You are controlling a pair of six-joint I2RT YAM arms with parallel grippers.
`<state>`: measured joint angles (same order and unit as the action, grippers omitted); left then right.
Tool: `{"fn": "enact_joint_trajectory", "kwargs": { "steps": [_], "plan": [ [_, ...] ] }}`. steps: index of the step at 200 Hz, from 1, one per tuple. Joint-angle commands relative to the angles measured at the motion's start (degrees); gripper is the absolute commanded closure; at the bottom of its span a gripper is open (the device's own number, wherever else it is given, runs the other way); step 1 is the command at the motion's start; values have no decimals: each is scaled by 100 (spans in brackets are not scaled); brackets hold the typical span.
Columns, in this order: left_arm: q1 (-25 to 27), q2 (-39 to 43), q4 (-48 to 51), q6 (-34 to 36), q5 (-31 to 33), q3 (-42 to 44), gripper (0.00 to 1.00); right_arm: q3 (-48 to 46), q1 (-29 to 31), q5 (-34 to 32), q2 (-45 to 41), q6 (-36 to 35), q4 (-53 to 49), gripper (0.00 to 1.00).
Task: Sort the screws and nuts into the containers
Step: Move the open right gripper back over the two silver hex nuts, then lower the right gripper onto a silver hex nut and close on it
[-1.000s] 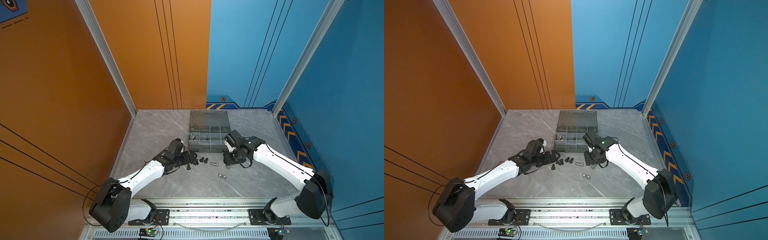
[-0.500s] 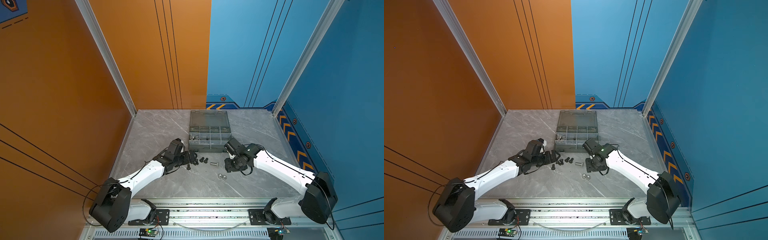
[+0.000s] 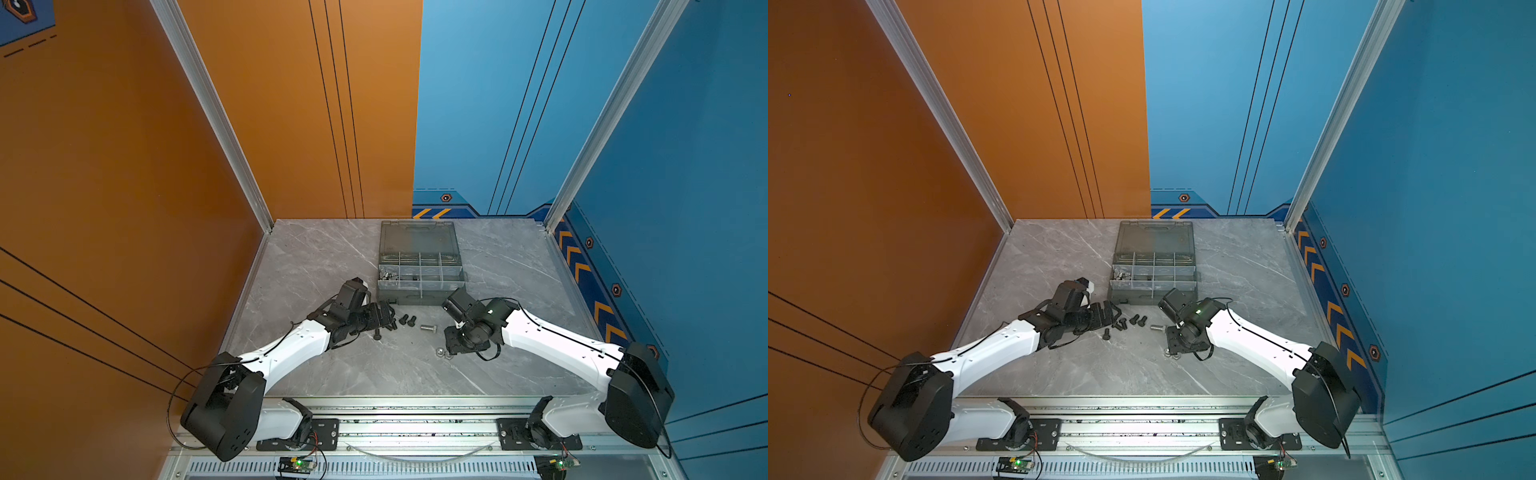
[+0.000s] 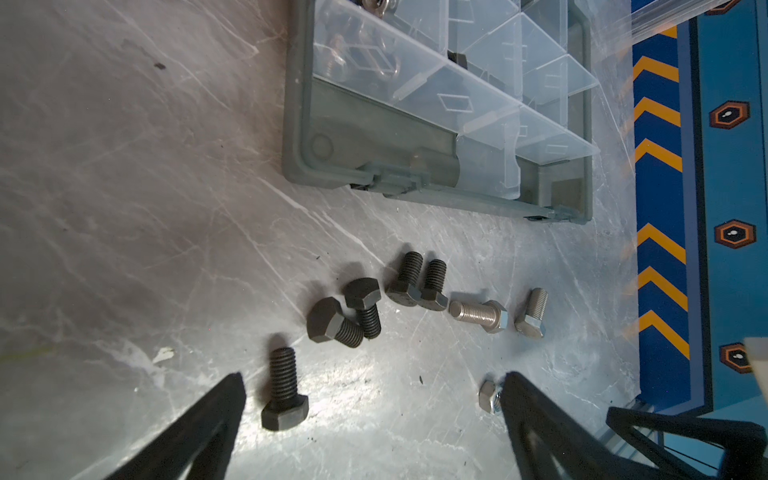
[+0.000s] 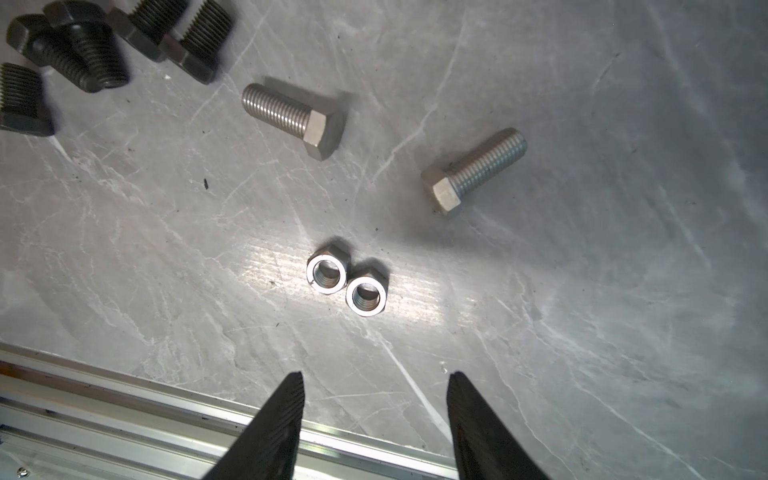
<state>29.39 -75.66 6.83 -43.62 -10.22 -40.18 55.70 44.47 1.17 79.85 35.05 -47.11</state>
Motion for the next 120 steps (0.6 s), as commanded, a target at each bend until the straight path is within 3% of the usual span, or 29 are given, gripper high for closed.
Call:
{"fn": "enact_joint_trajectory", "kwargs": {
  "steps": [1, 120],
  "plan": [
    [10, 60, 28, -2, -34, 38, 2, -154, 24, -143, 10, 151, 145, 41],
    [32, -12, 72, -24, -20, 28, 2, -516, 140, 166, 588, 42, 479, 41]
  ]
}}
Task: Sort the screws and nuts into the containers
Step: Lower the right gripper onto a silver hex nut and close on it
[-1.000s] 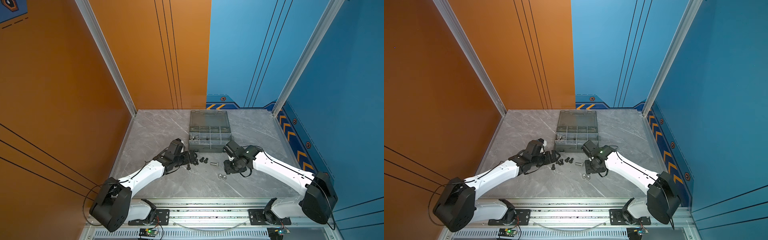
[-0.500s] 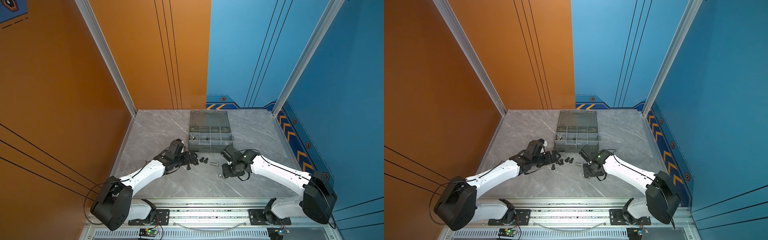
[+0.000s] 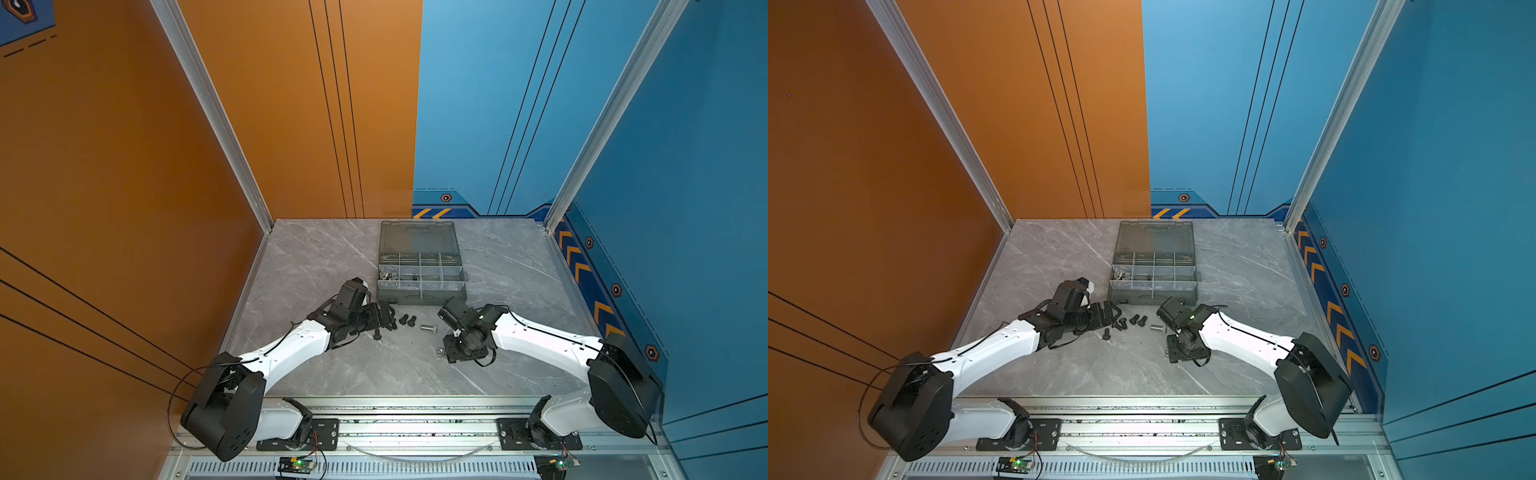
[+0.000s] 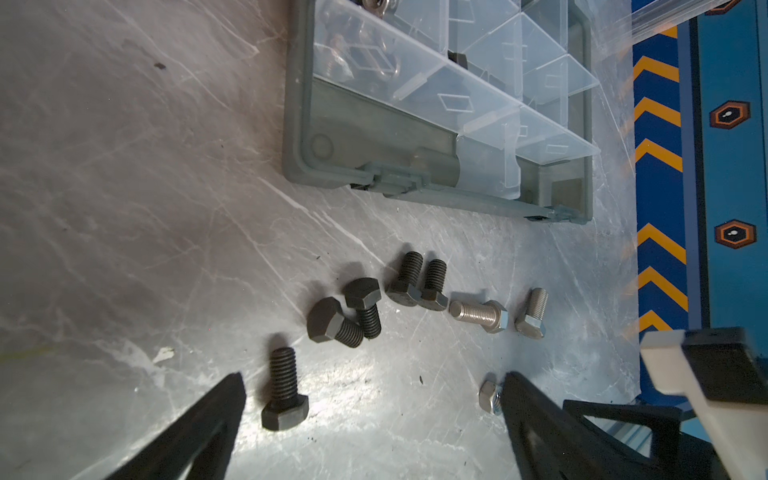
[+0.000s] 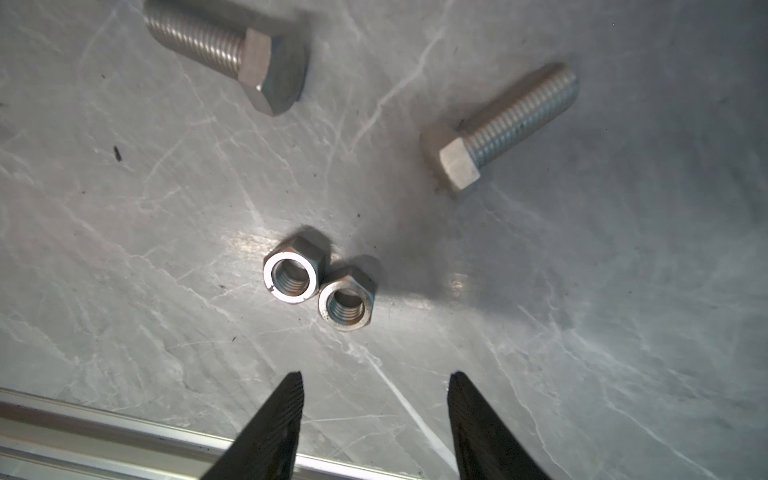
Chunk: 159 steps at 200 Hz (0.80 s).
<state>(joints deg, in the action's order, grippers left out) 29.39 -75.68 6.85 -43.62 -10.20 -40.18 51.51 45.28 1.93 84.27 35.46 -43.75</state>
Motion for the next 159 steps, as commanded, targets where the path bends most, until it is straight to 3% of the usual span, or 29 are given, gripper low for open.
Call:
{"fn": "enact_joint_trajectory", "kwargs": {
  "steps": [1, 159],
  "plan": [
    [32, -9, 70, -20, -24, 28, 2, -97, 60, 89, 153, -2, 145, 41],
    [22, 86, 202, -15, 80, 46, 2, 65, 38, 78, 884, -116, 514, 42]
  ]
}}
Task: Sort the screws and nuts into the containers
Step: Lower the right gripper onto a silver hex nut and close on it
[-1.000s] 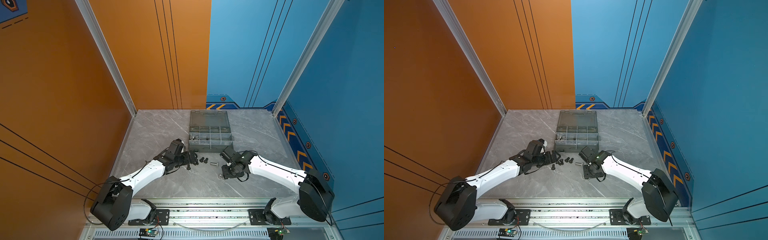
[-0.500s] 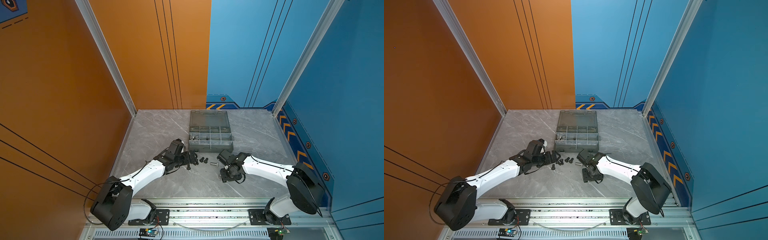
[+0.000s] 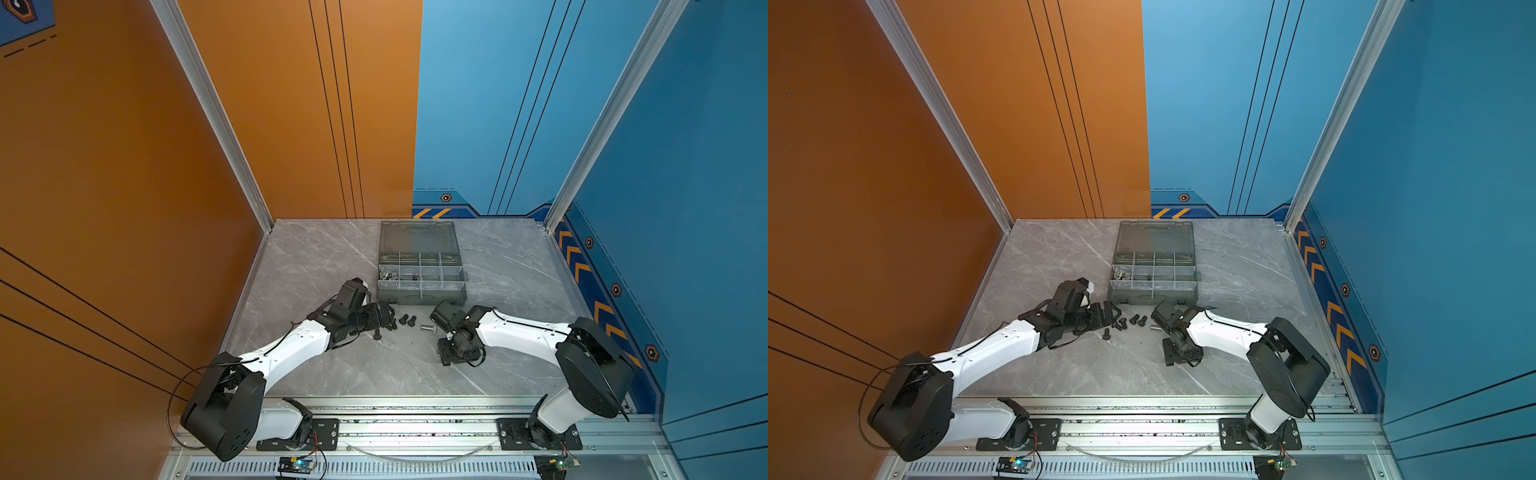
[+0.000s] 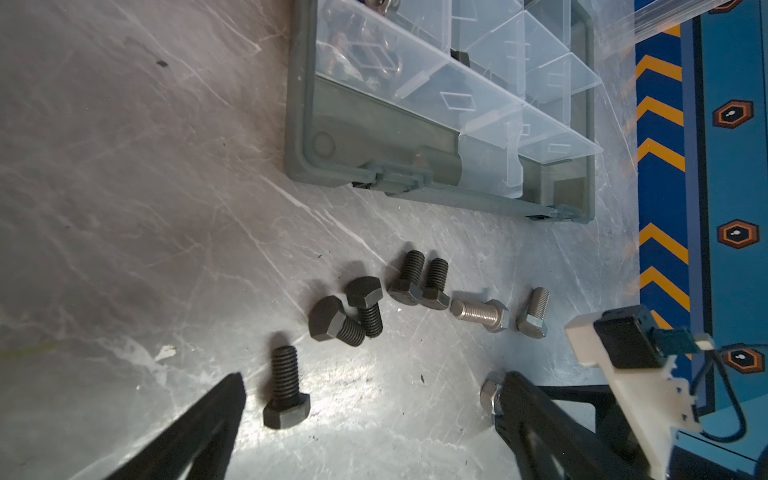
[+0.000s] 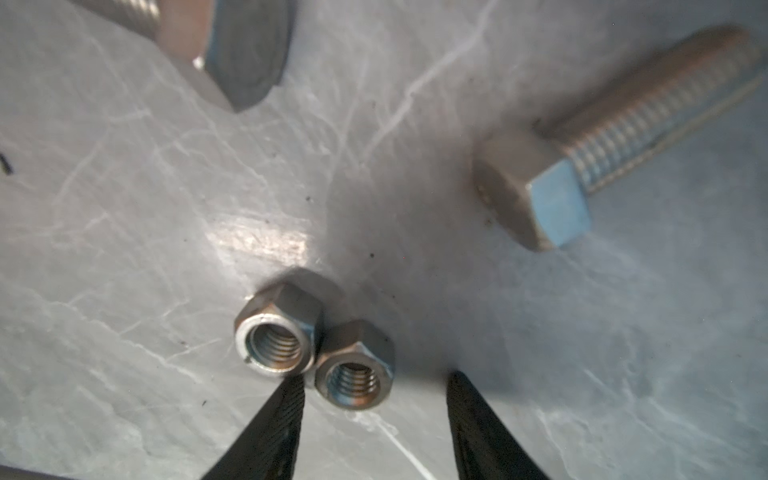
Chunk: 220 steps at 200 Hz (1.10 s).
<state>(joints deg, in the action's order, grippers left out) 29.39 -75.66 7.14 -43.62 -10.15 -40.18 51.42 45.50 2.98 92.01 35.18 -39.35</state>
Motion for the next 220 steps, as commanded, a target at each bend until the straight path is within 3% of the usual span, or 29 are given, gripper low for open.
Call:
{"fn": "enact_joint_trajectory", "kwargs": {
  "steps": [1, 111, 220],
  "plan": [
    [18, 85, 174, -15, 80, 46, 2, 85, 19, -27, 109, -89, 76, 42],
    [23, 85, 217, -15, 106, 19, 2, 306, -58, 9, 437, -195, 245, 45],
    [16, 40, 174, -20, 79, 19, 2, 177, -9, -34, 243, -99, 34, 57]
  ]
}}
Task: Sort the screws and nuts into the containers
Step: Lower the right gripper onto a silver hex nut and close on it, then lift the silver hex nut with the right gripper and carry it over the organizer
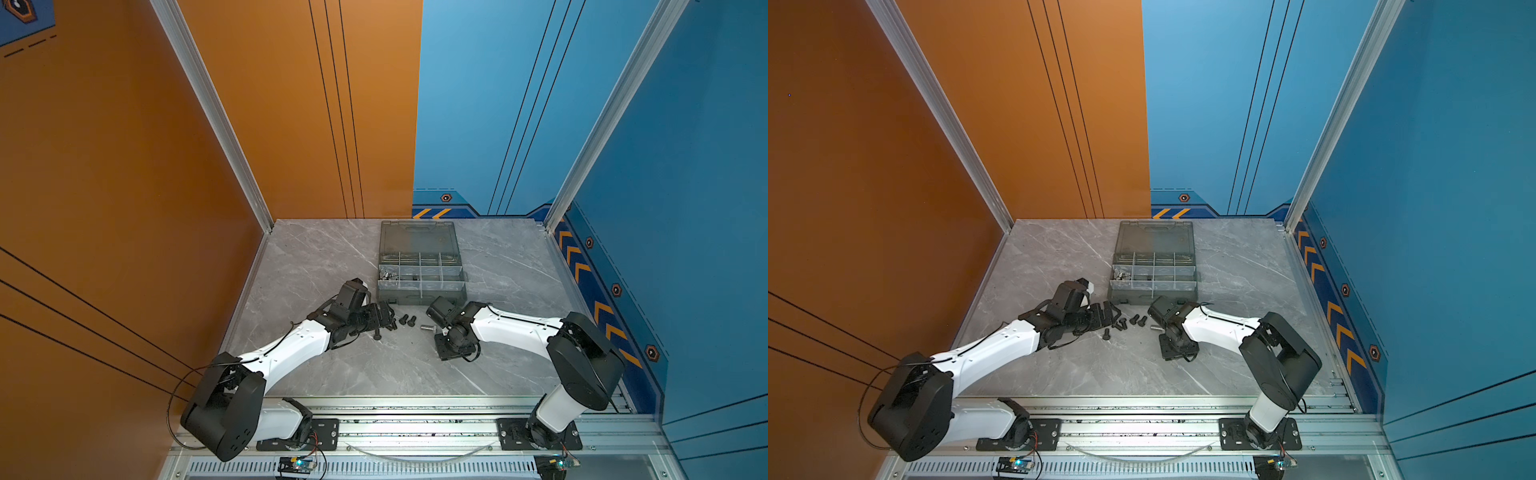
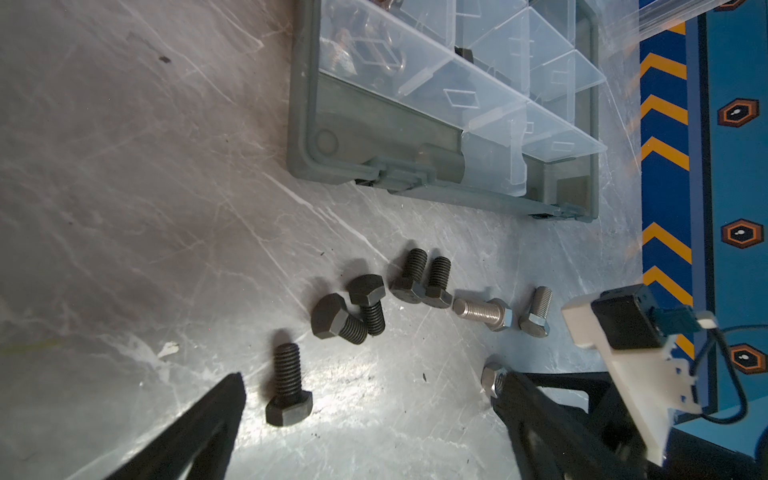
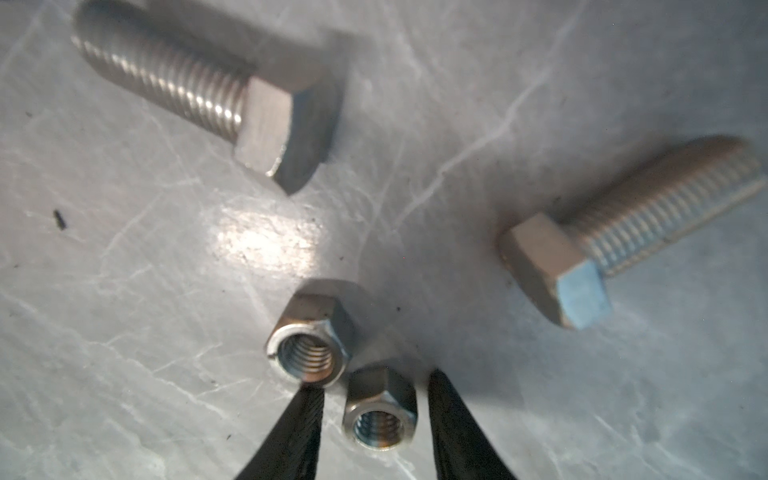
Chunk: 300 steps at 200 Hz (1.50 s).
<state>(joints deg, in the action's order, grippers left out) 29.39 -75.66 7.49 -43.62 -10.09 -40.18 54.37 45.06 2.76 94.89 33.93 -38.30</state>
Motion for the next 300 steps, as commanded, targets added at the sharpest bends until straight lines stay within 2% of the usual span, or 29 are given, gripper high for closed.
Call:
{"fn": "enact_joint_trajectory", "kwargs": {
  "steps": [1, 61, 99, 122, 155, 224, 234, 300],
  "plan": [
    [15, 41, 139, -22, 75, 19, 2, -119, 36, -13, -48, 25, -76, 57],
    [28, 90, 118, -23, 84, 81, 2, -102, 117, -143, -44, 184, -261, 61],
    [32, 125, 104, -33, 78, 115, 2, -86, 126, -119, -30, 240, -290, 74],
    [19, 152, 124, -24, 96, 115, 2, -84, 114, -199, -118, 245, -309, 87],
    [19, 165, 130, -24, 94, 98, 2, 52, -1, -182, -385, -2, -422, 100],
    [22, 226, 139, -27, 139, 138, 2, 811, -453, 95, -1111, -631, -627, 100],
    [23, 224, 139, -33, 139, 132, 2, 1034, -742, 101, -1113, -738, -652, 100],
    [23, 236, 148, -33, 140, 144, 2, 2619, -1471, 16, -283, -1289, -689, 100]
  ]
}}
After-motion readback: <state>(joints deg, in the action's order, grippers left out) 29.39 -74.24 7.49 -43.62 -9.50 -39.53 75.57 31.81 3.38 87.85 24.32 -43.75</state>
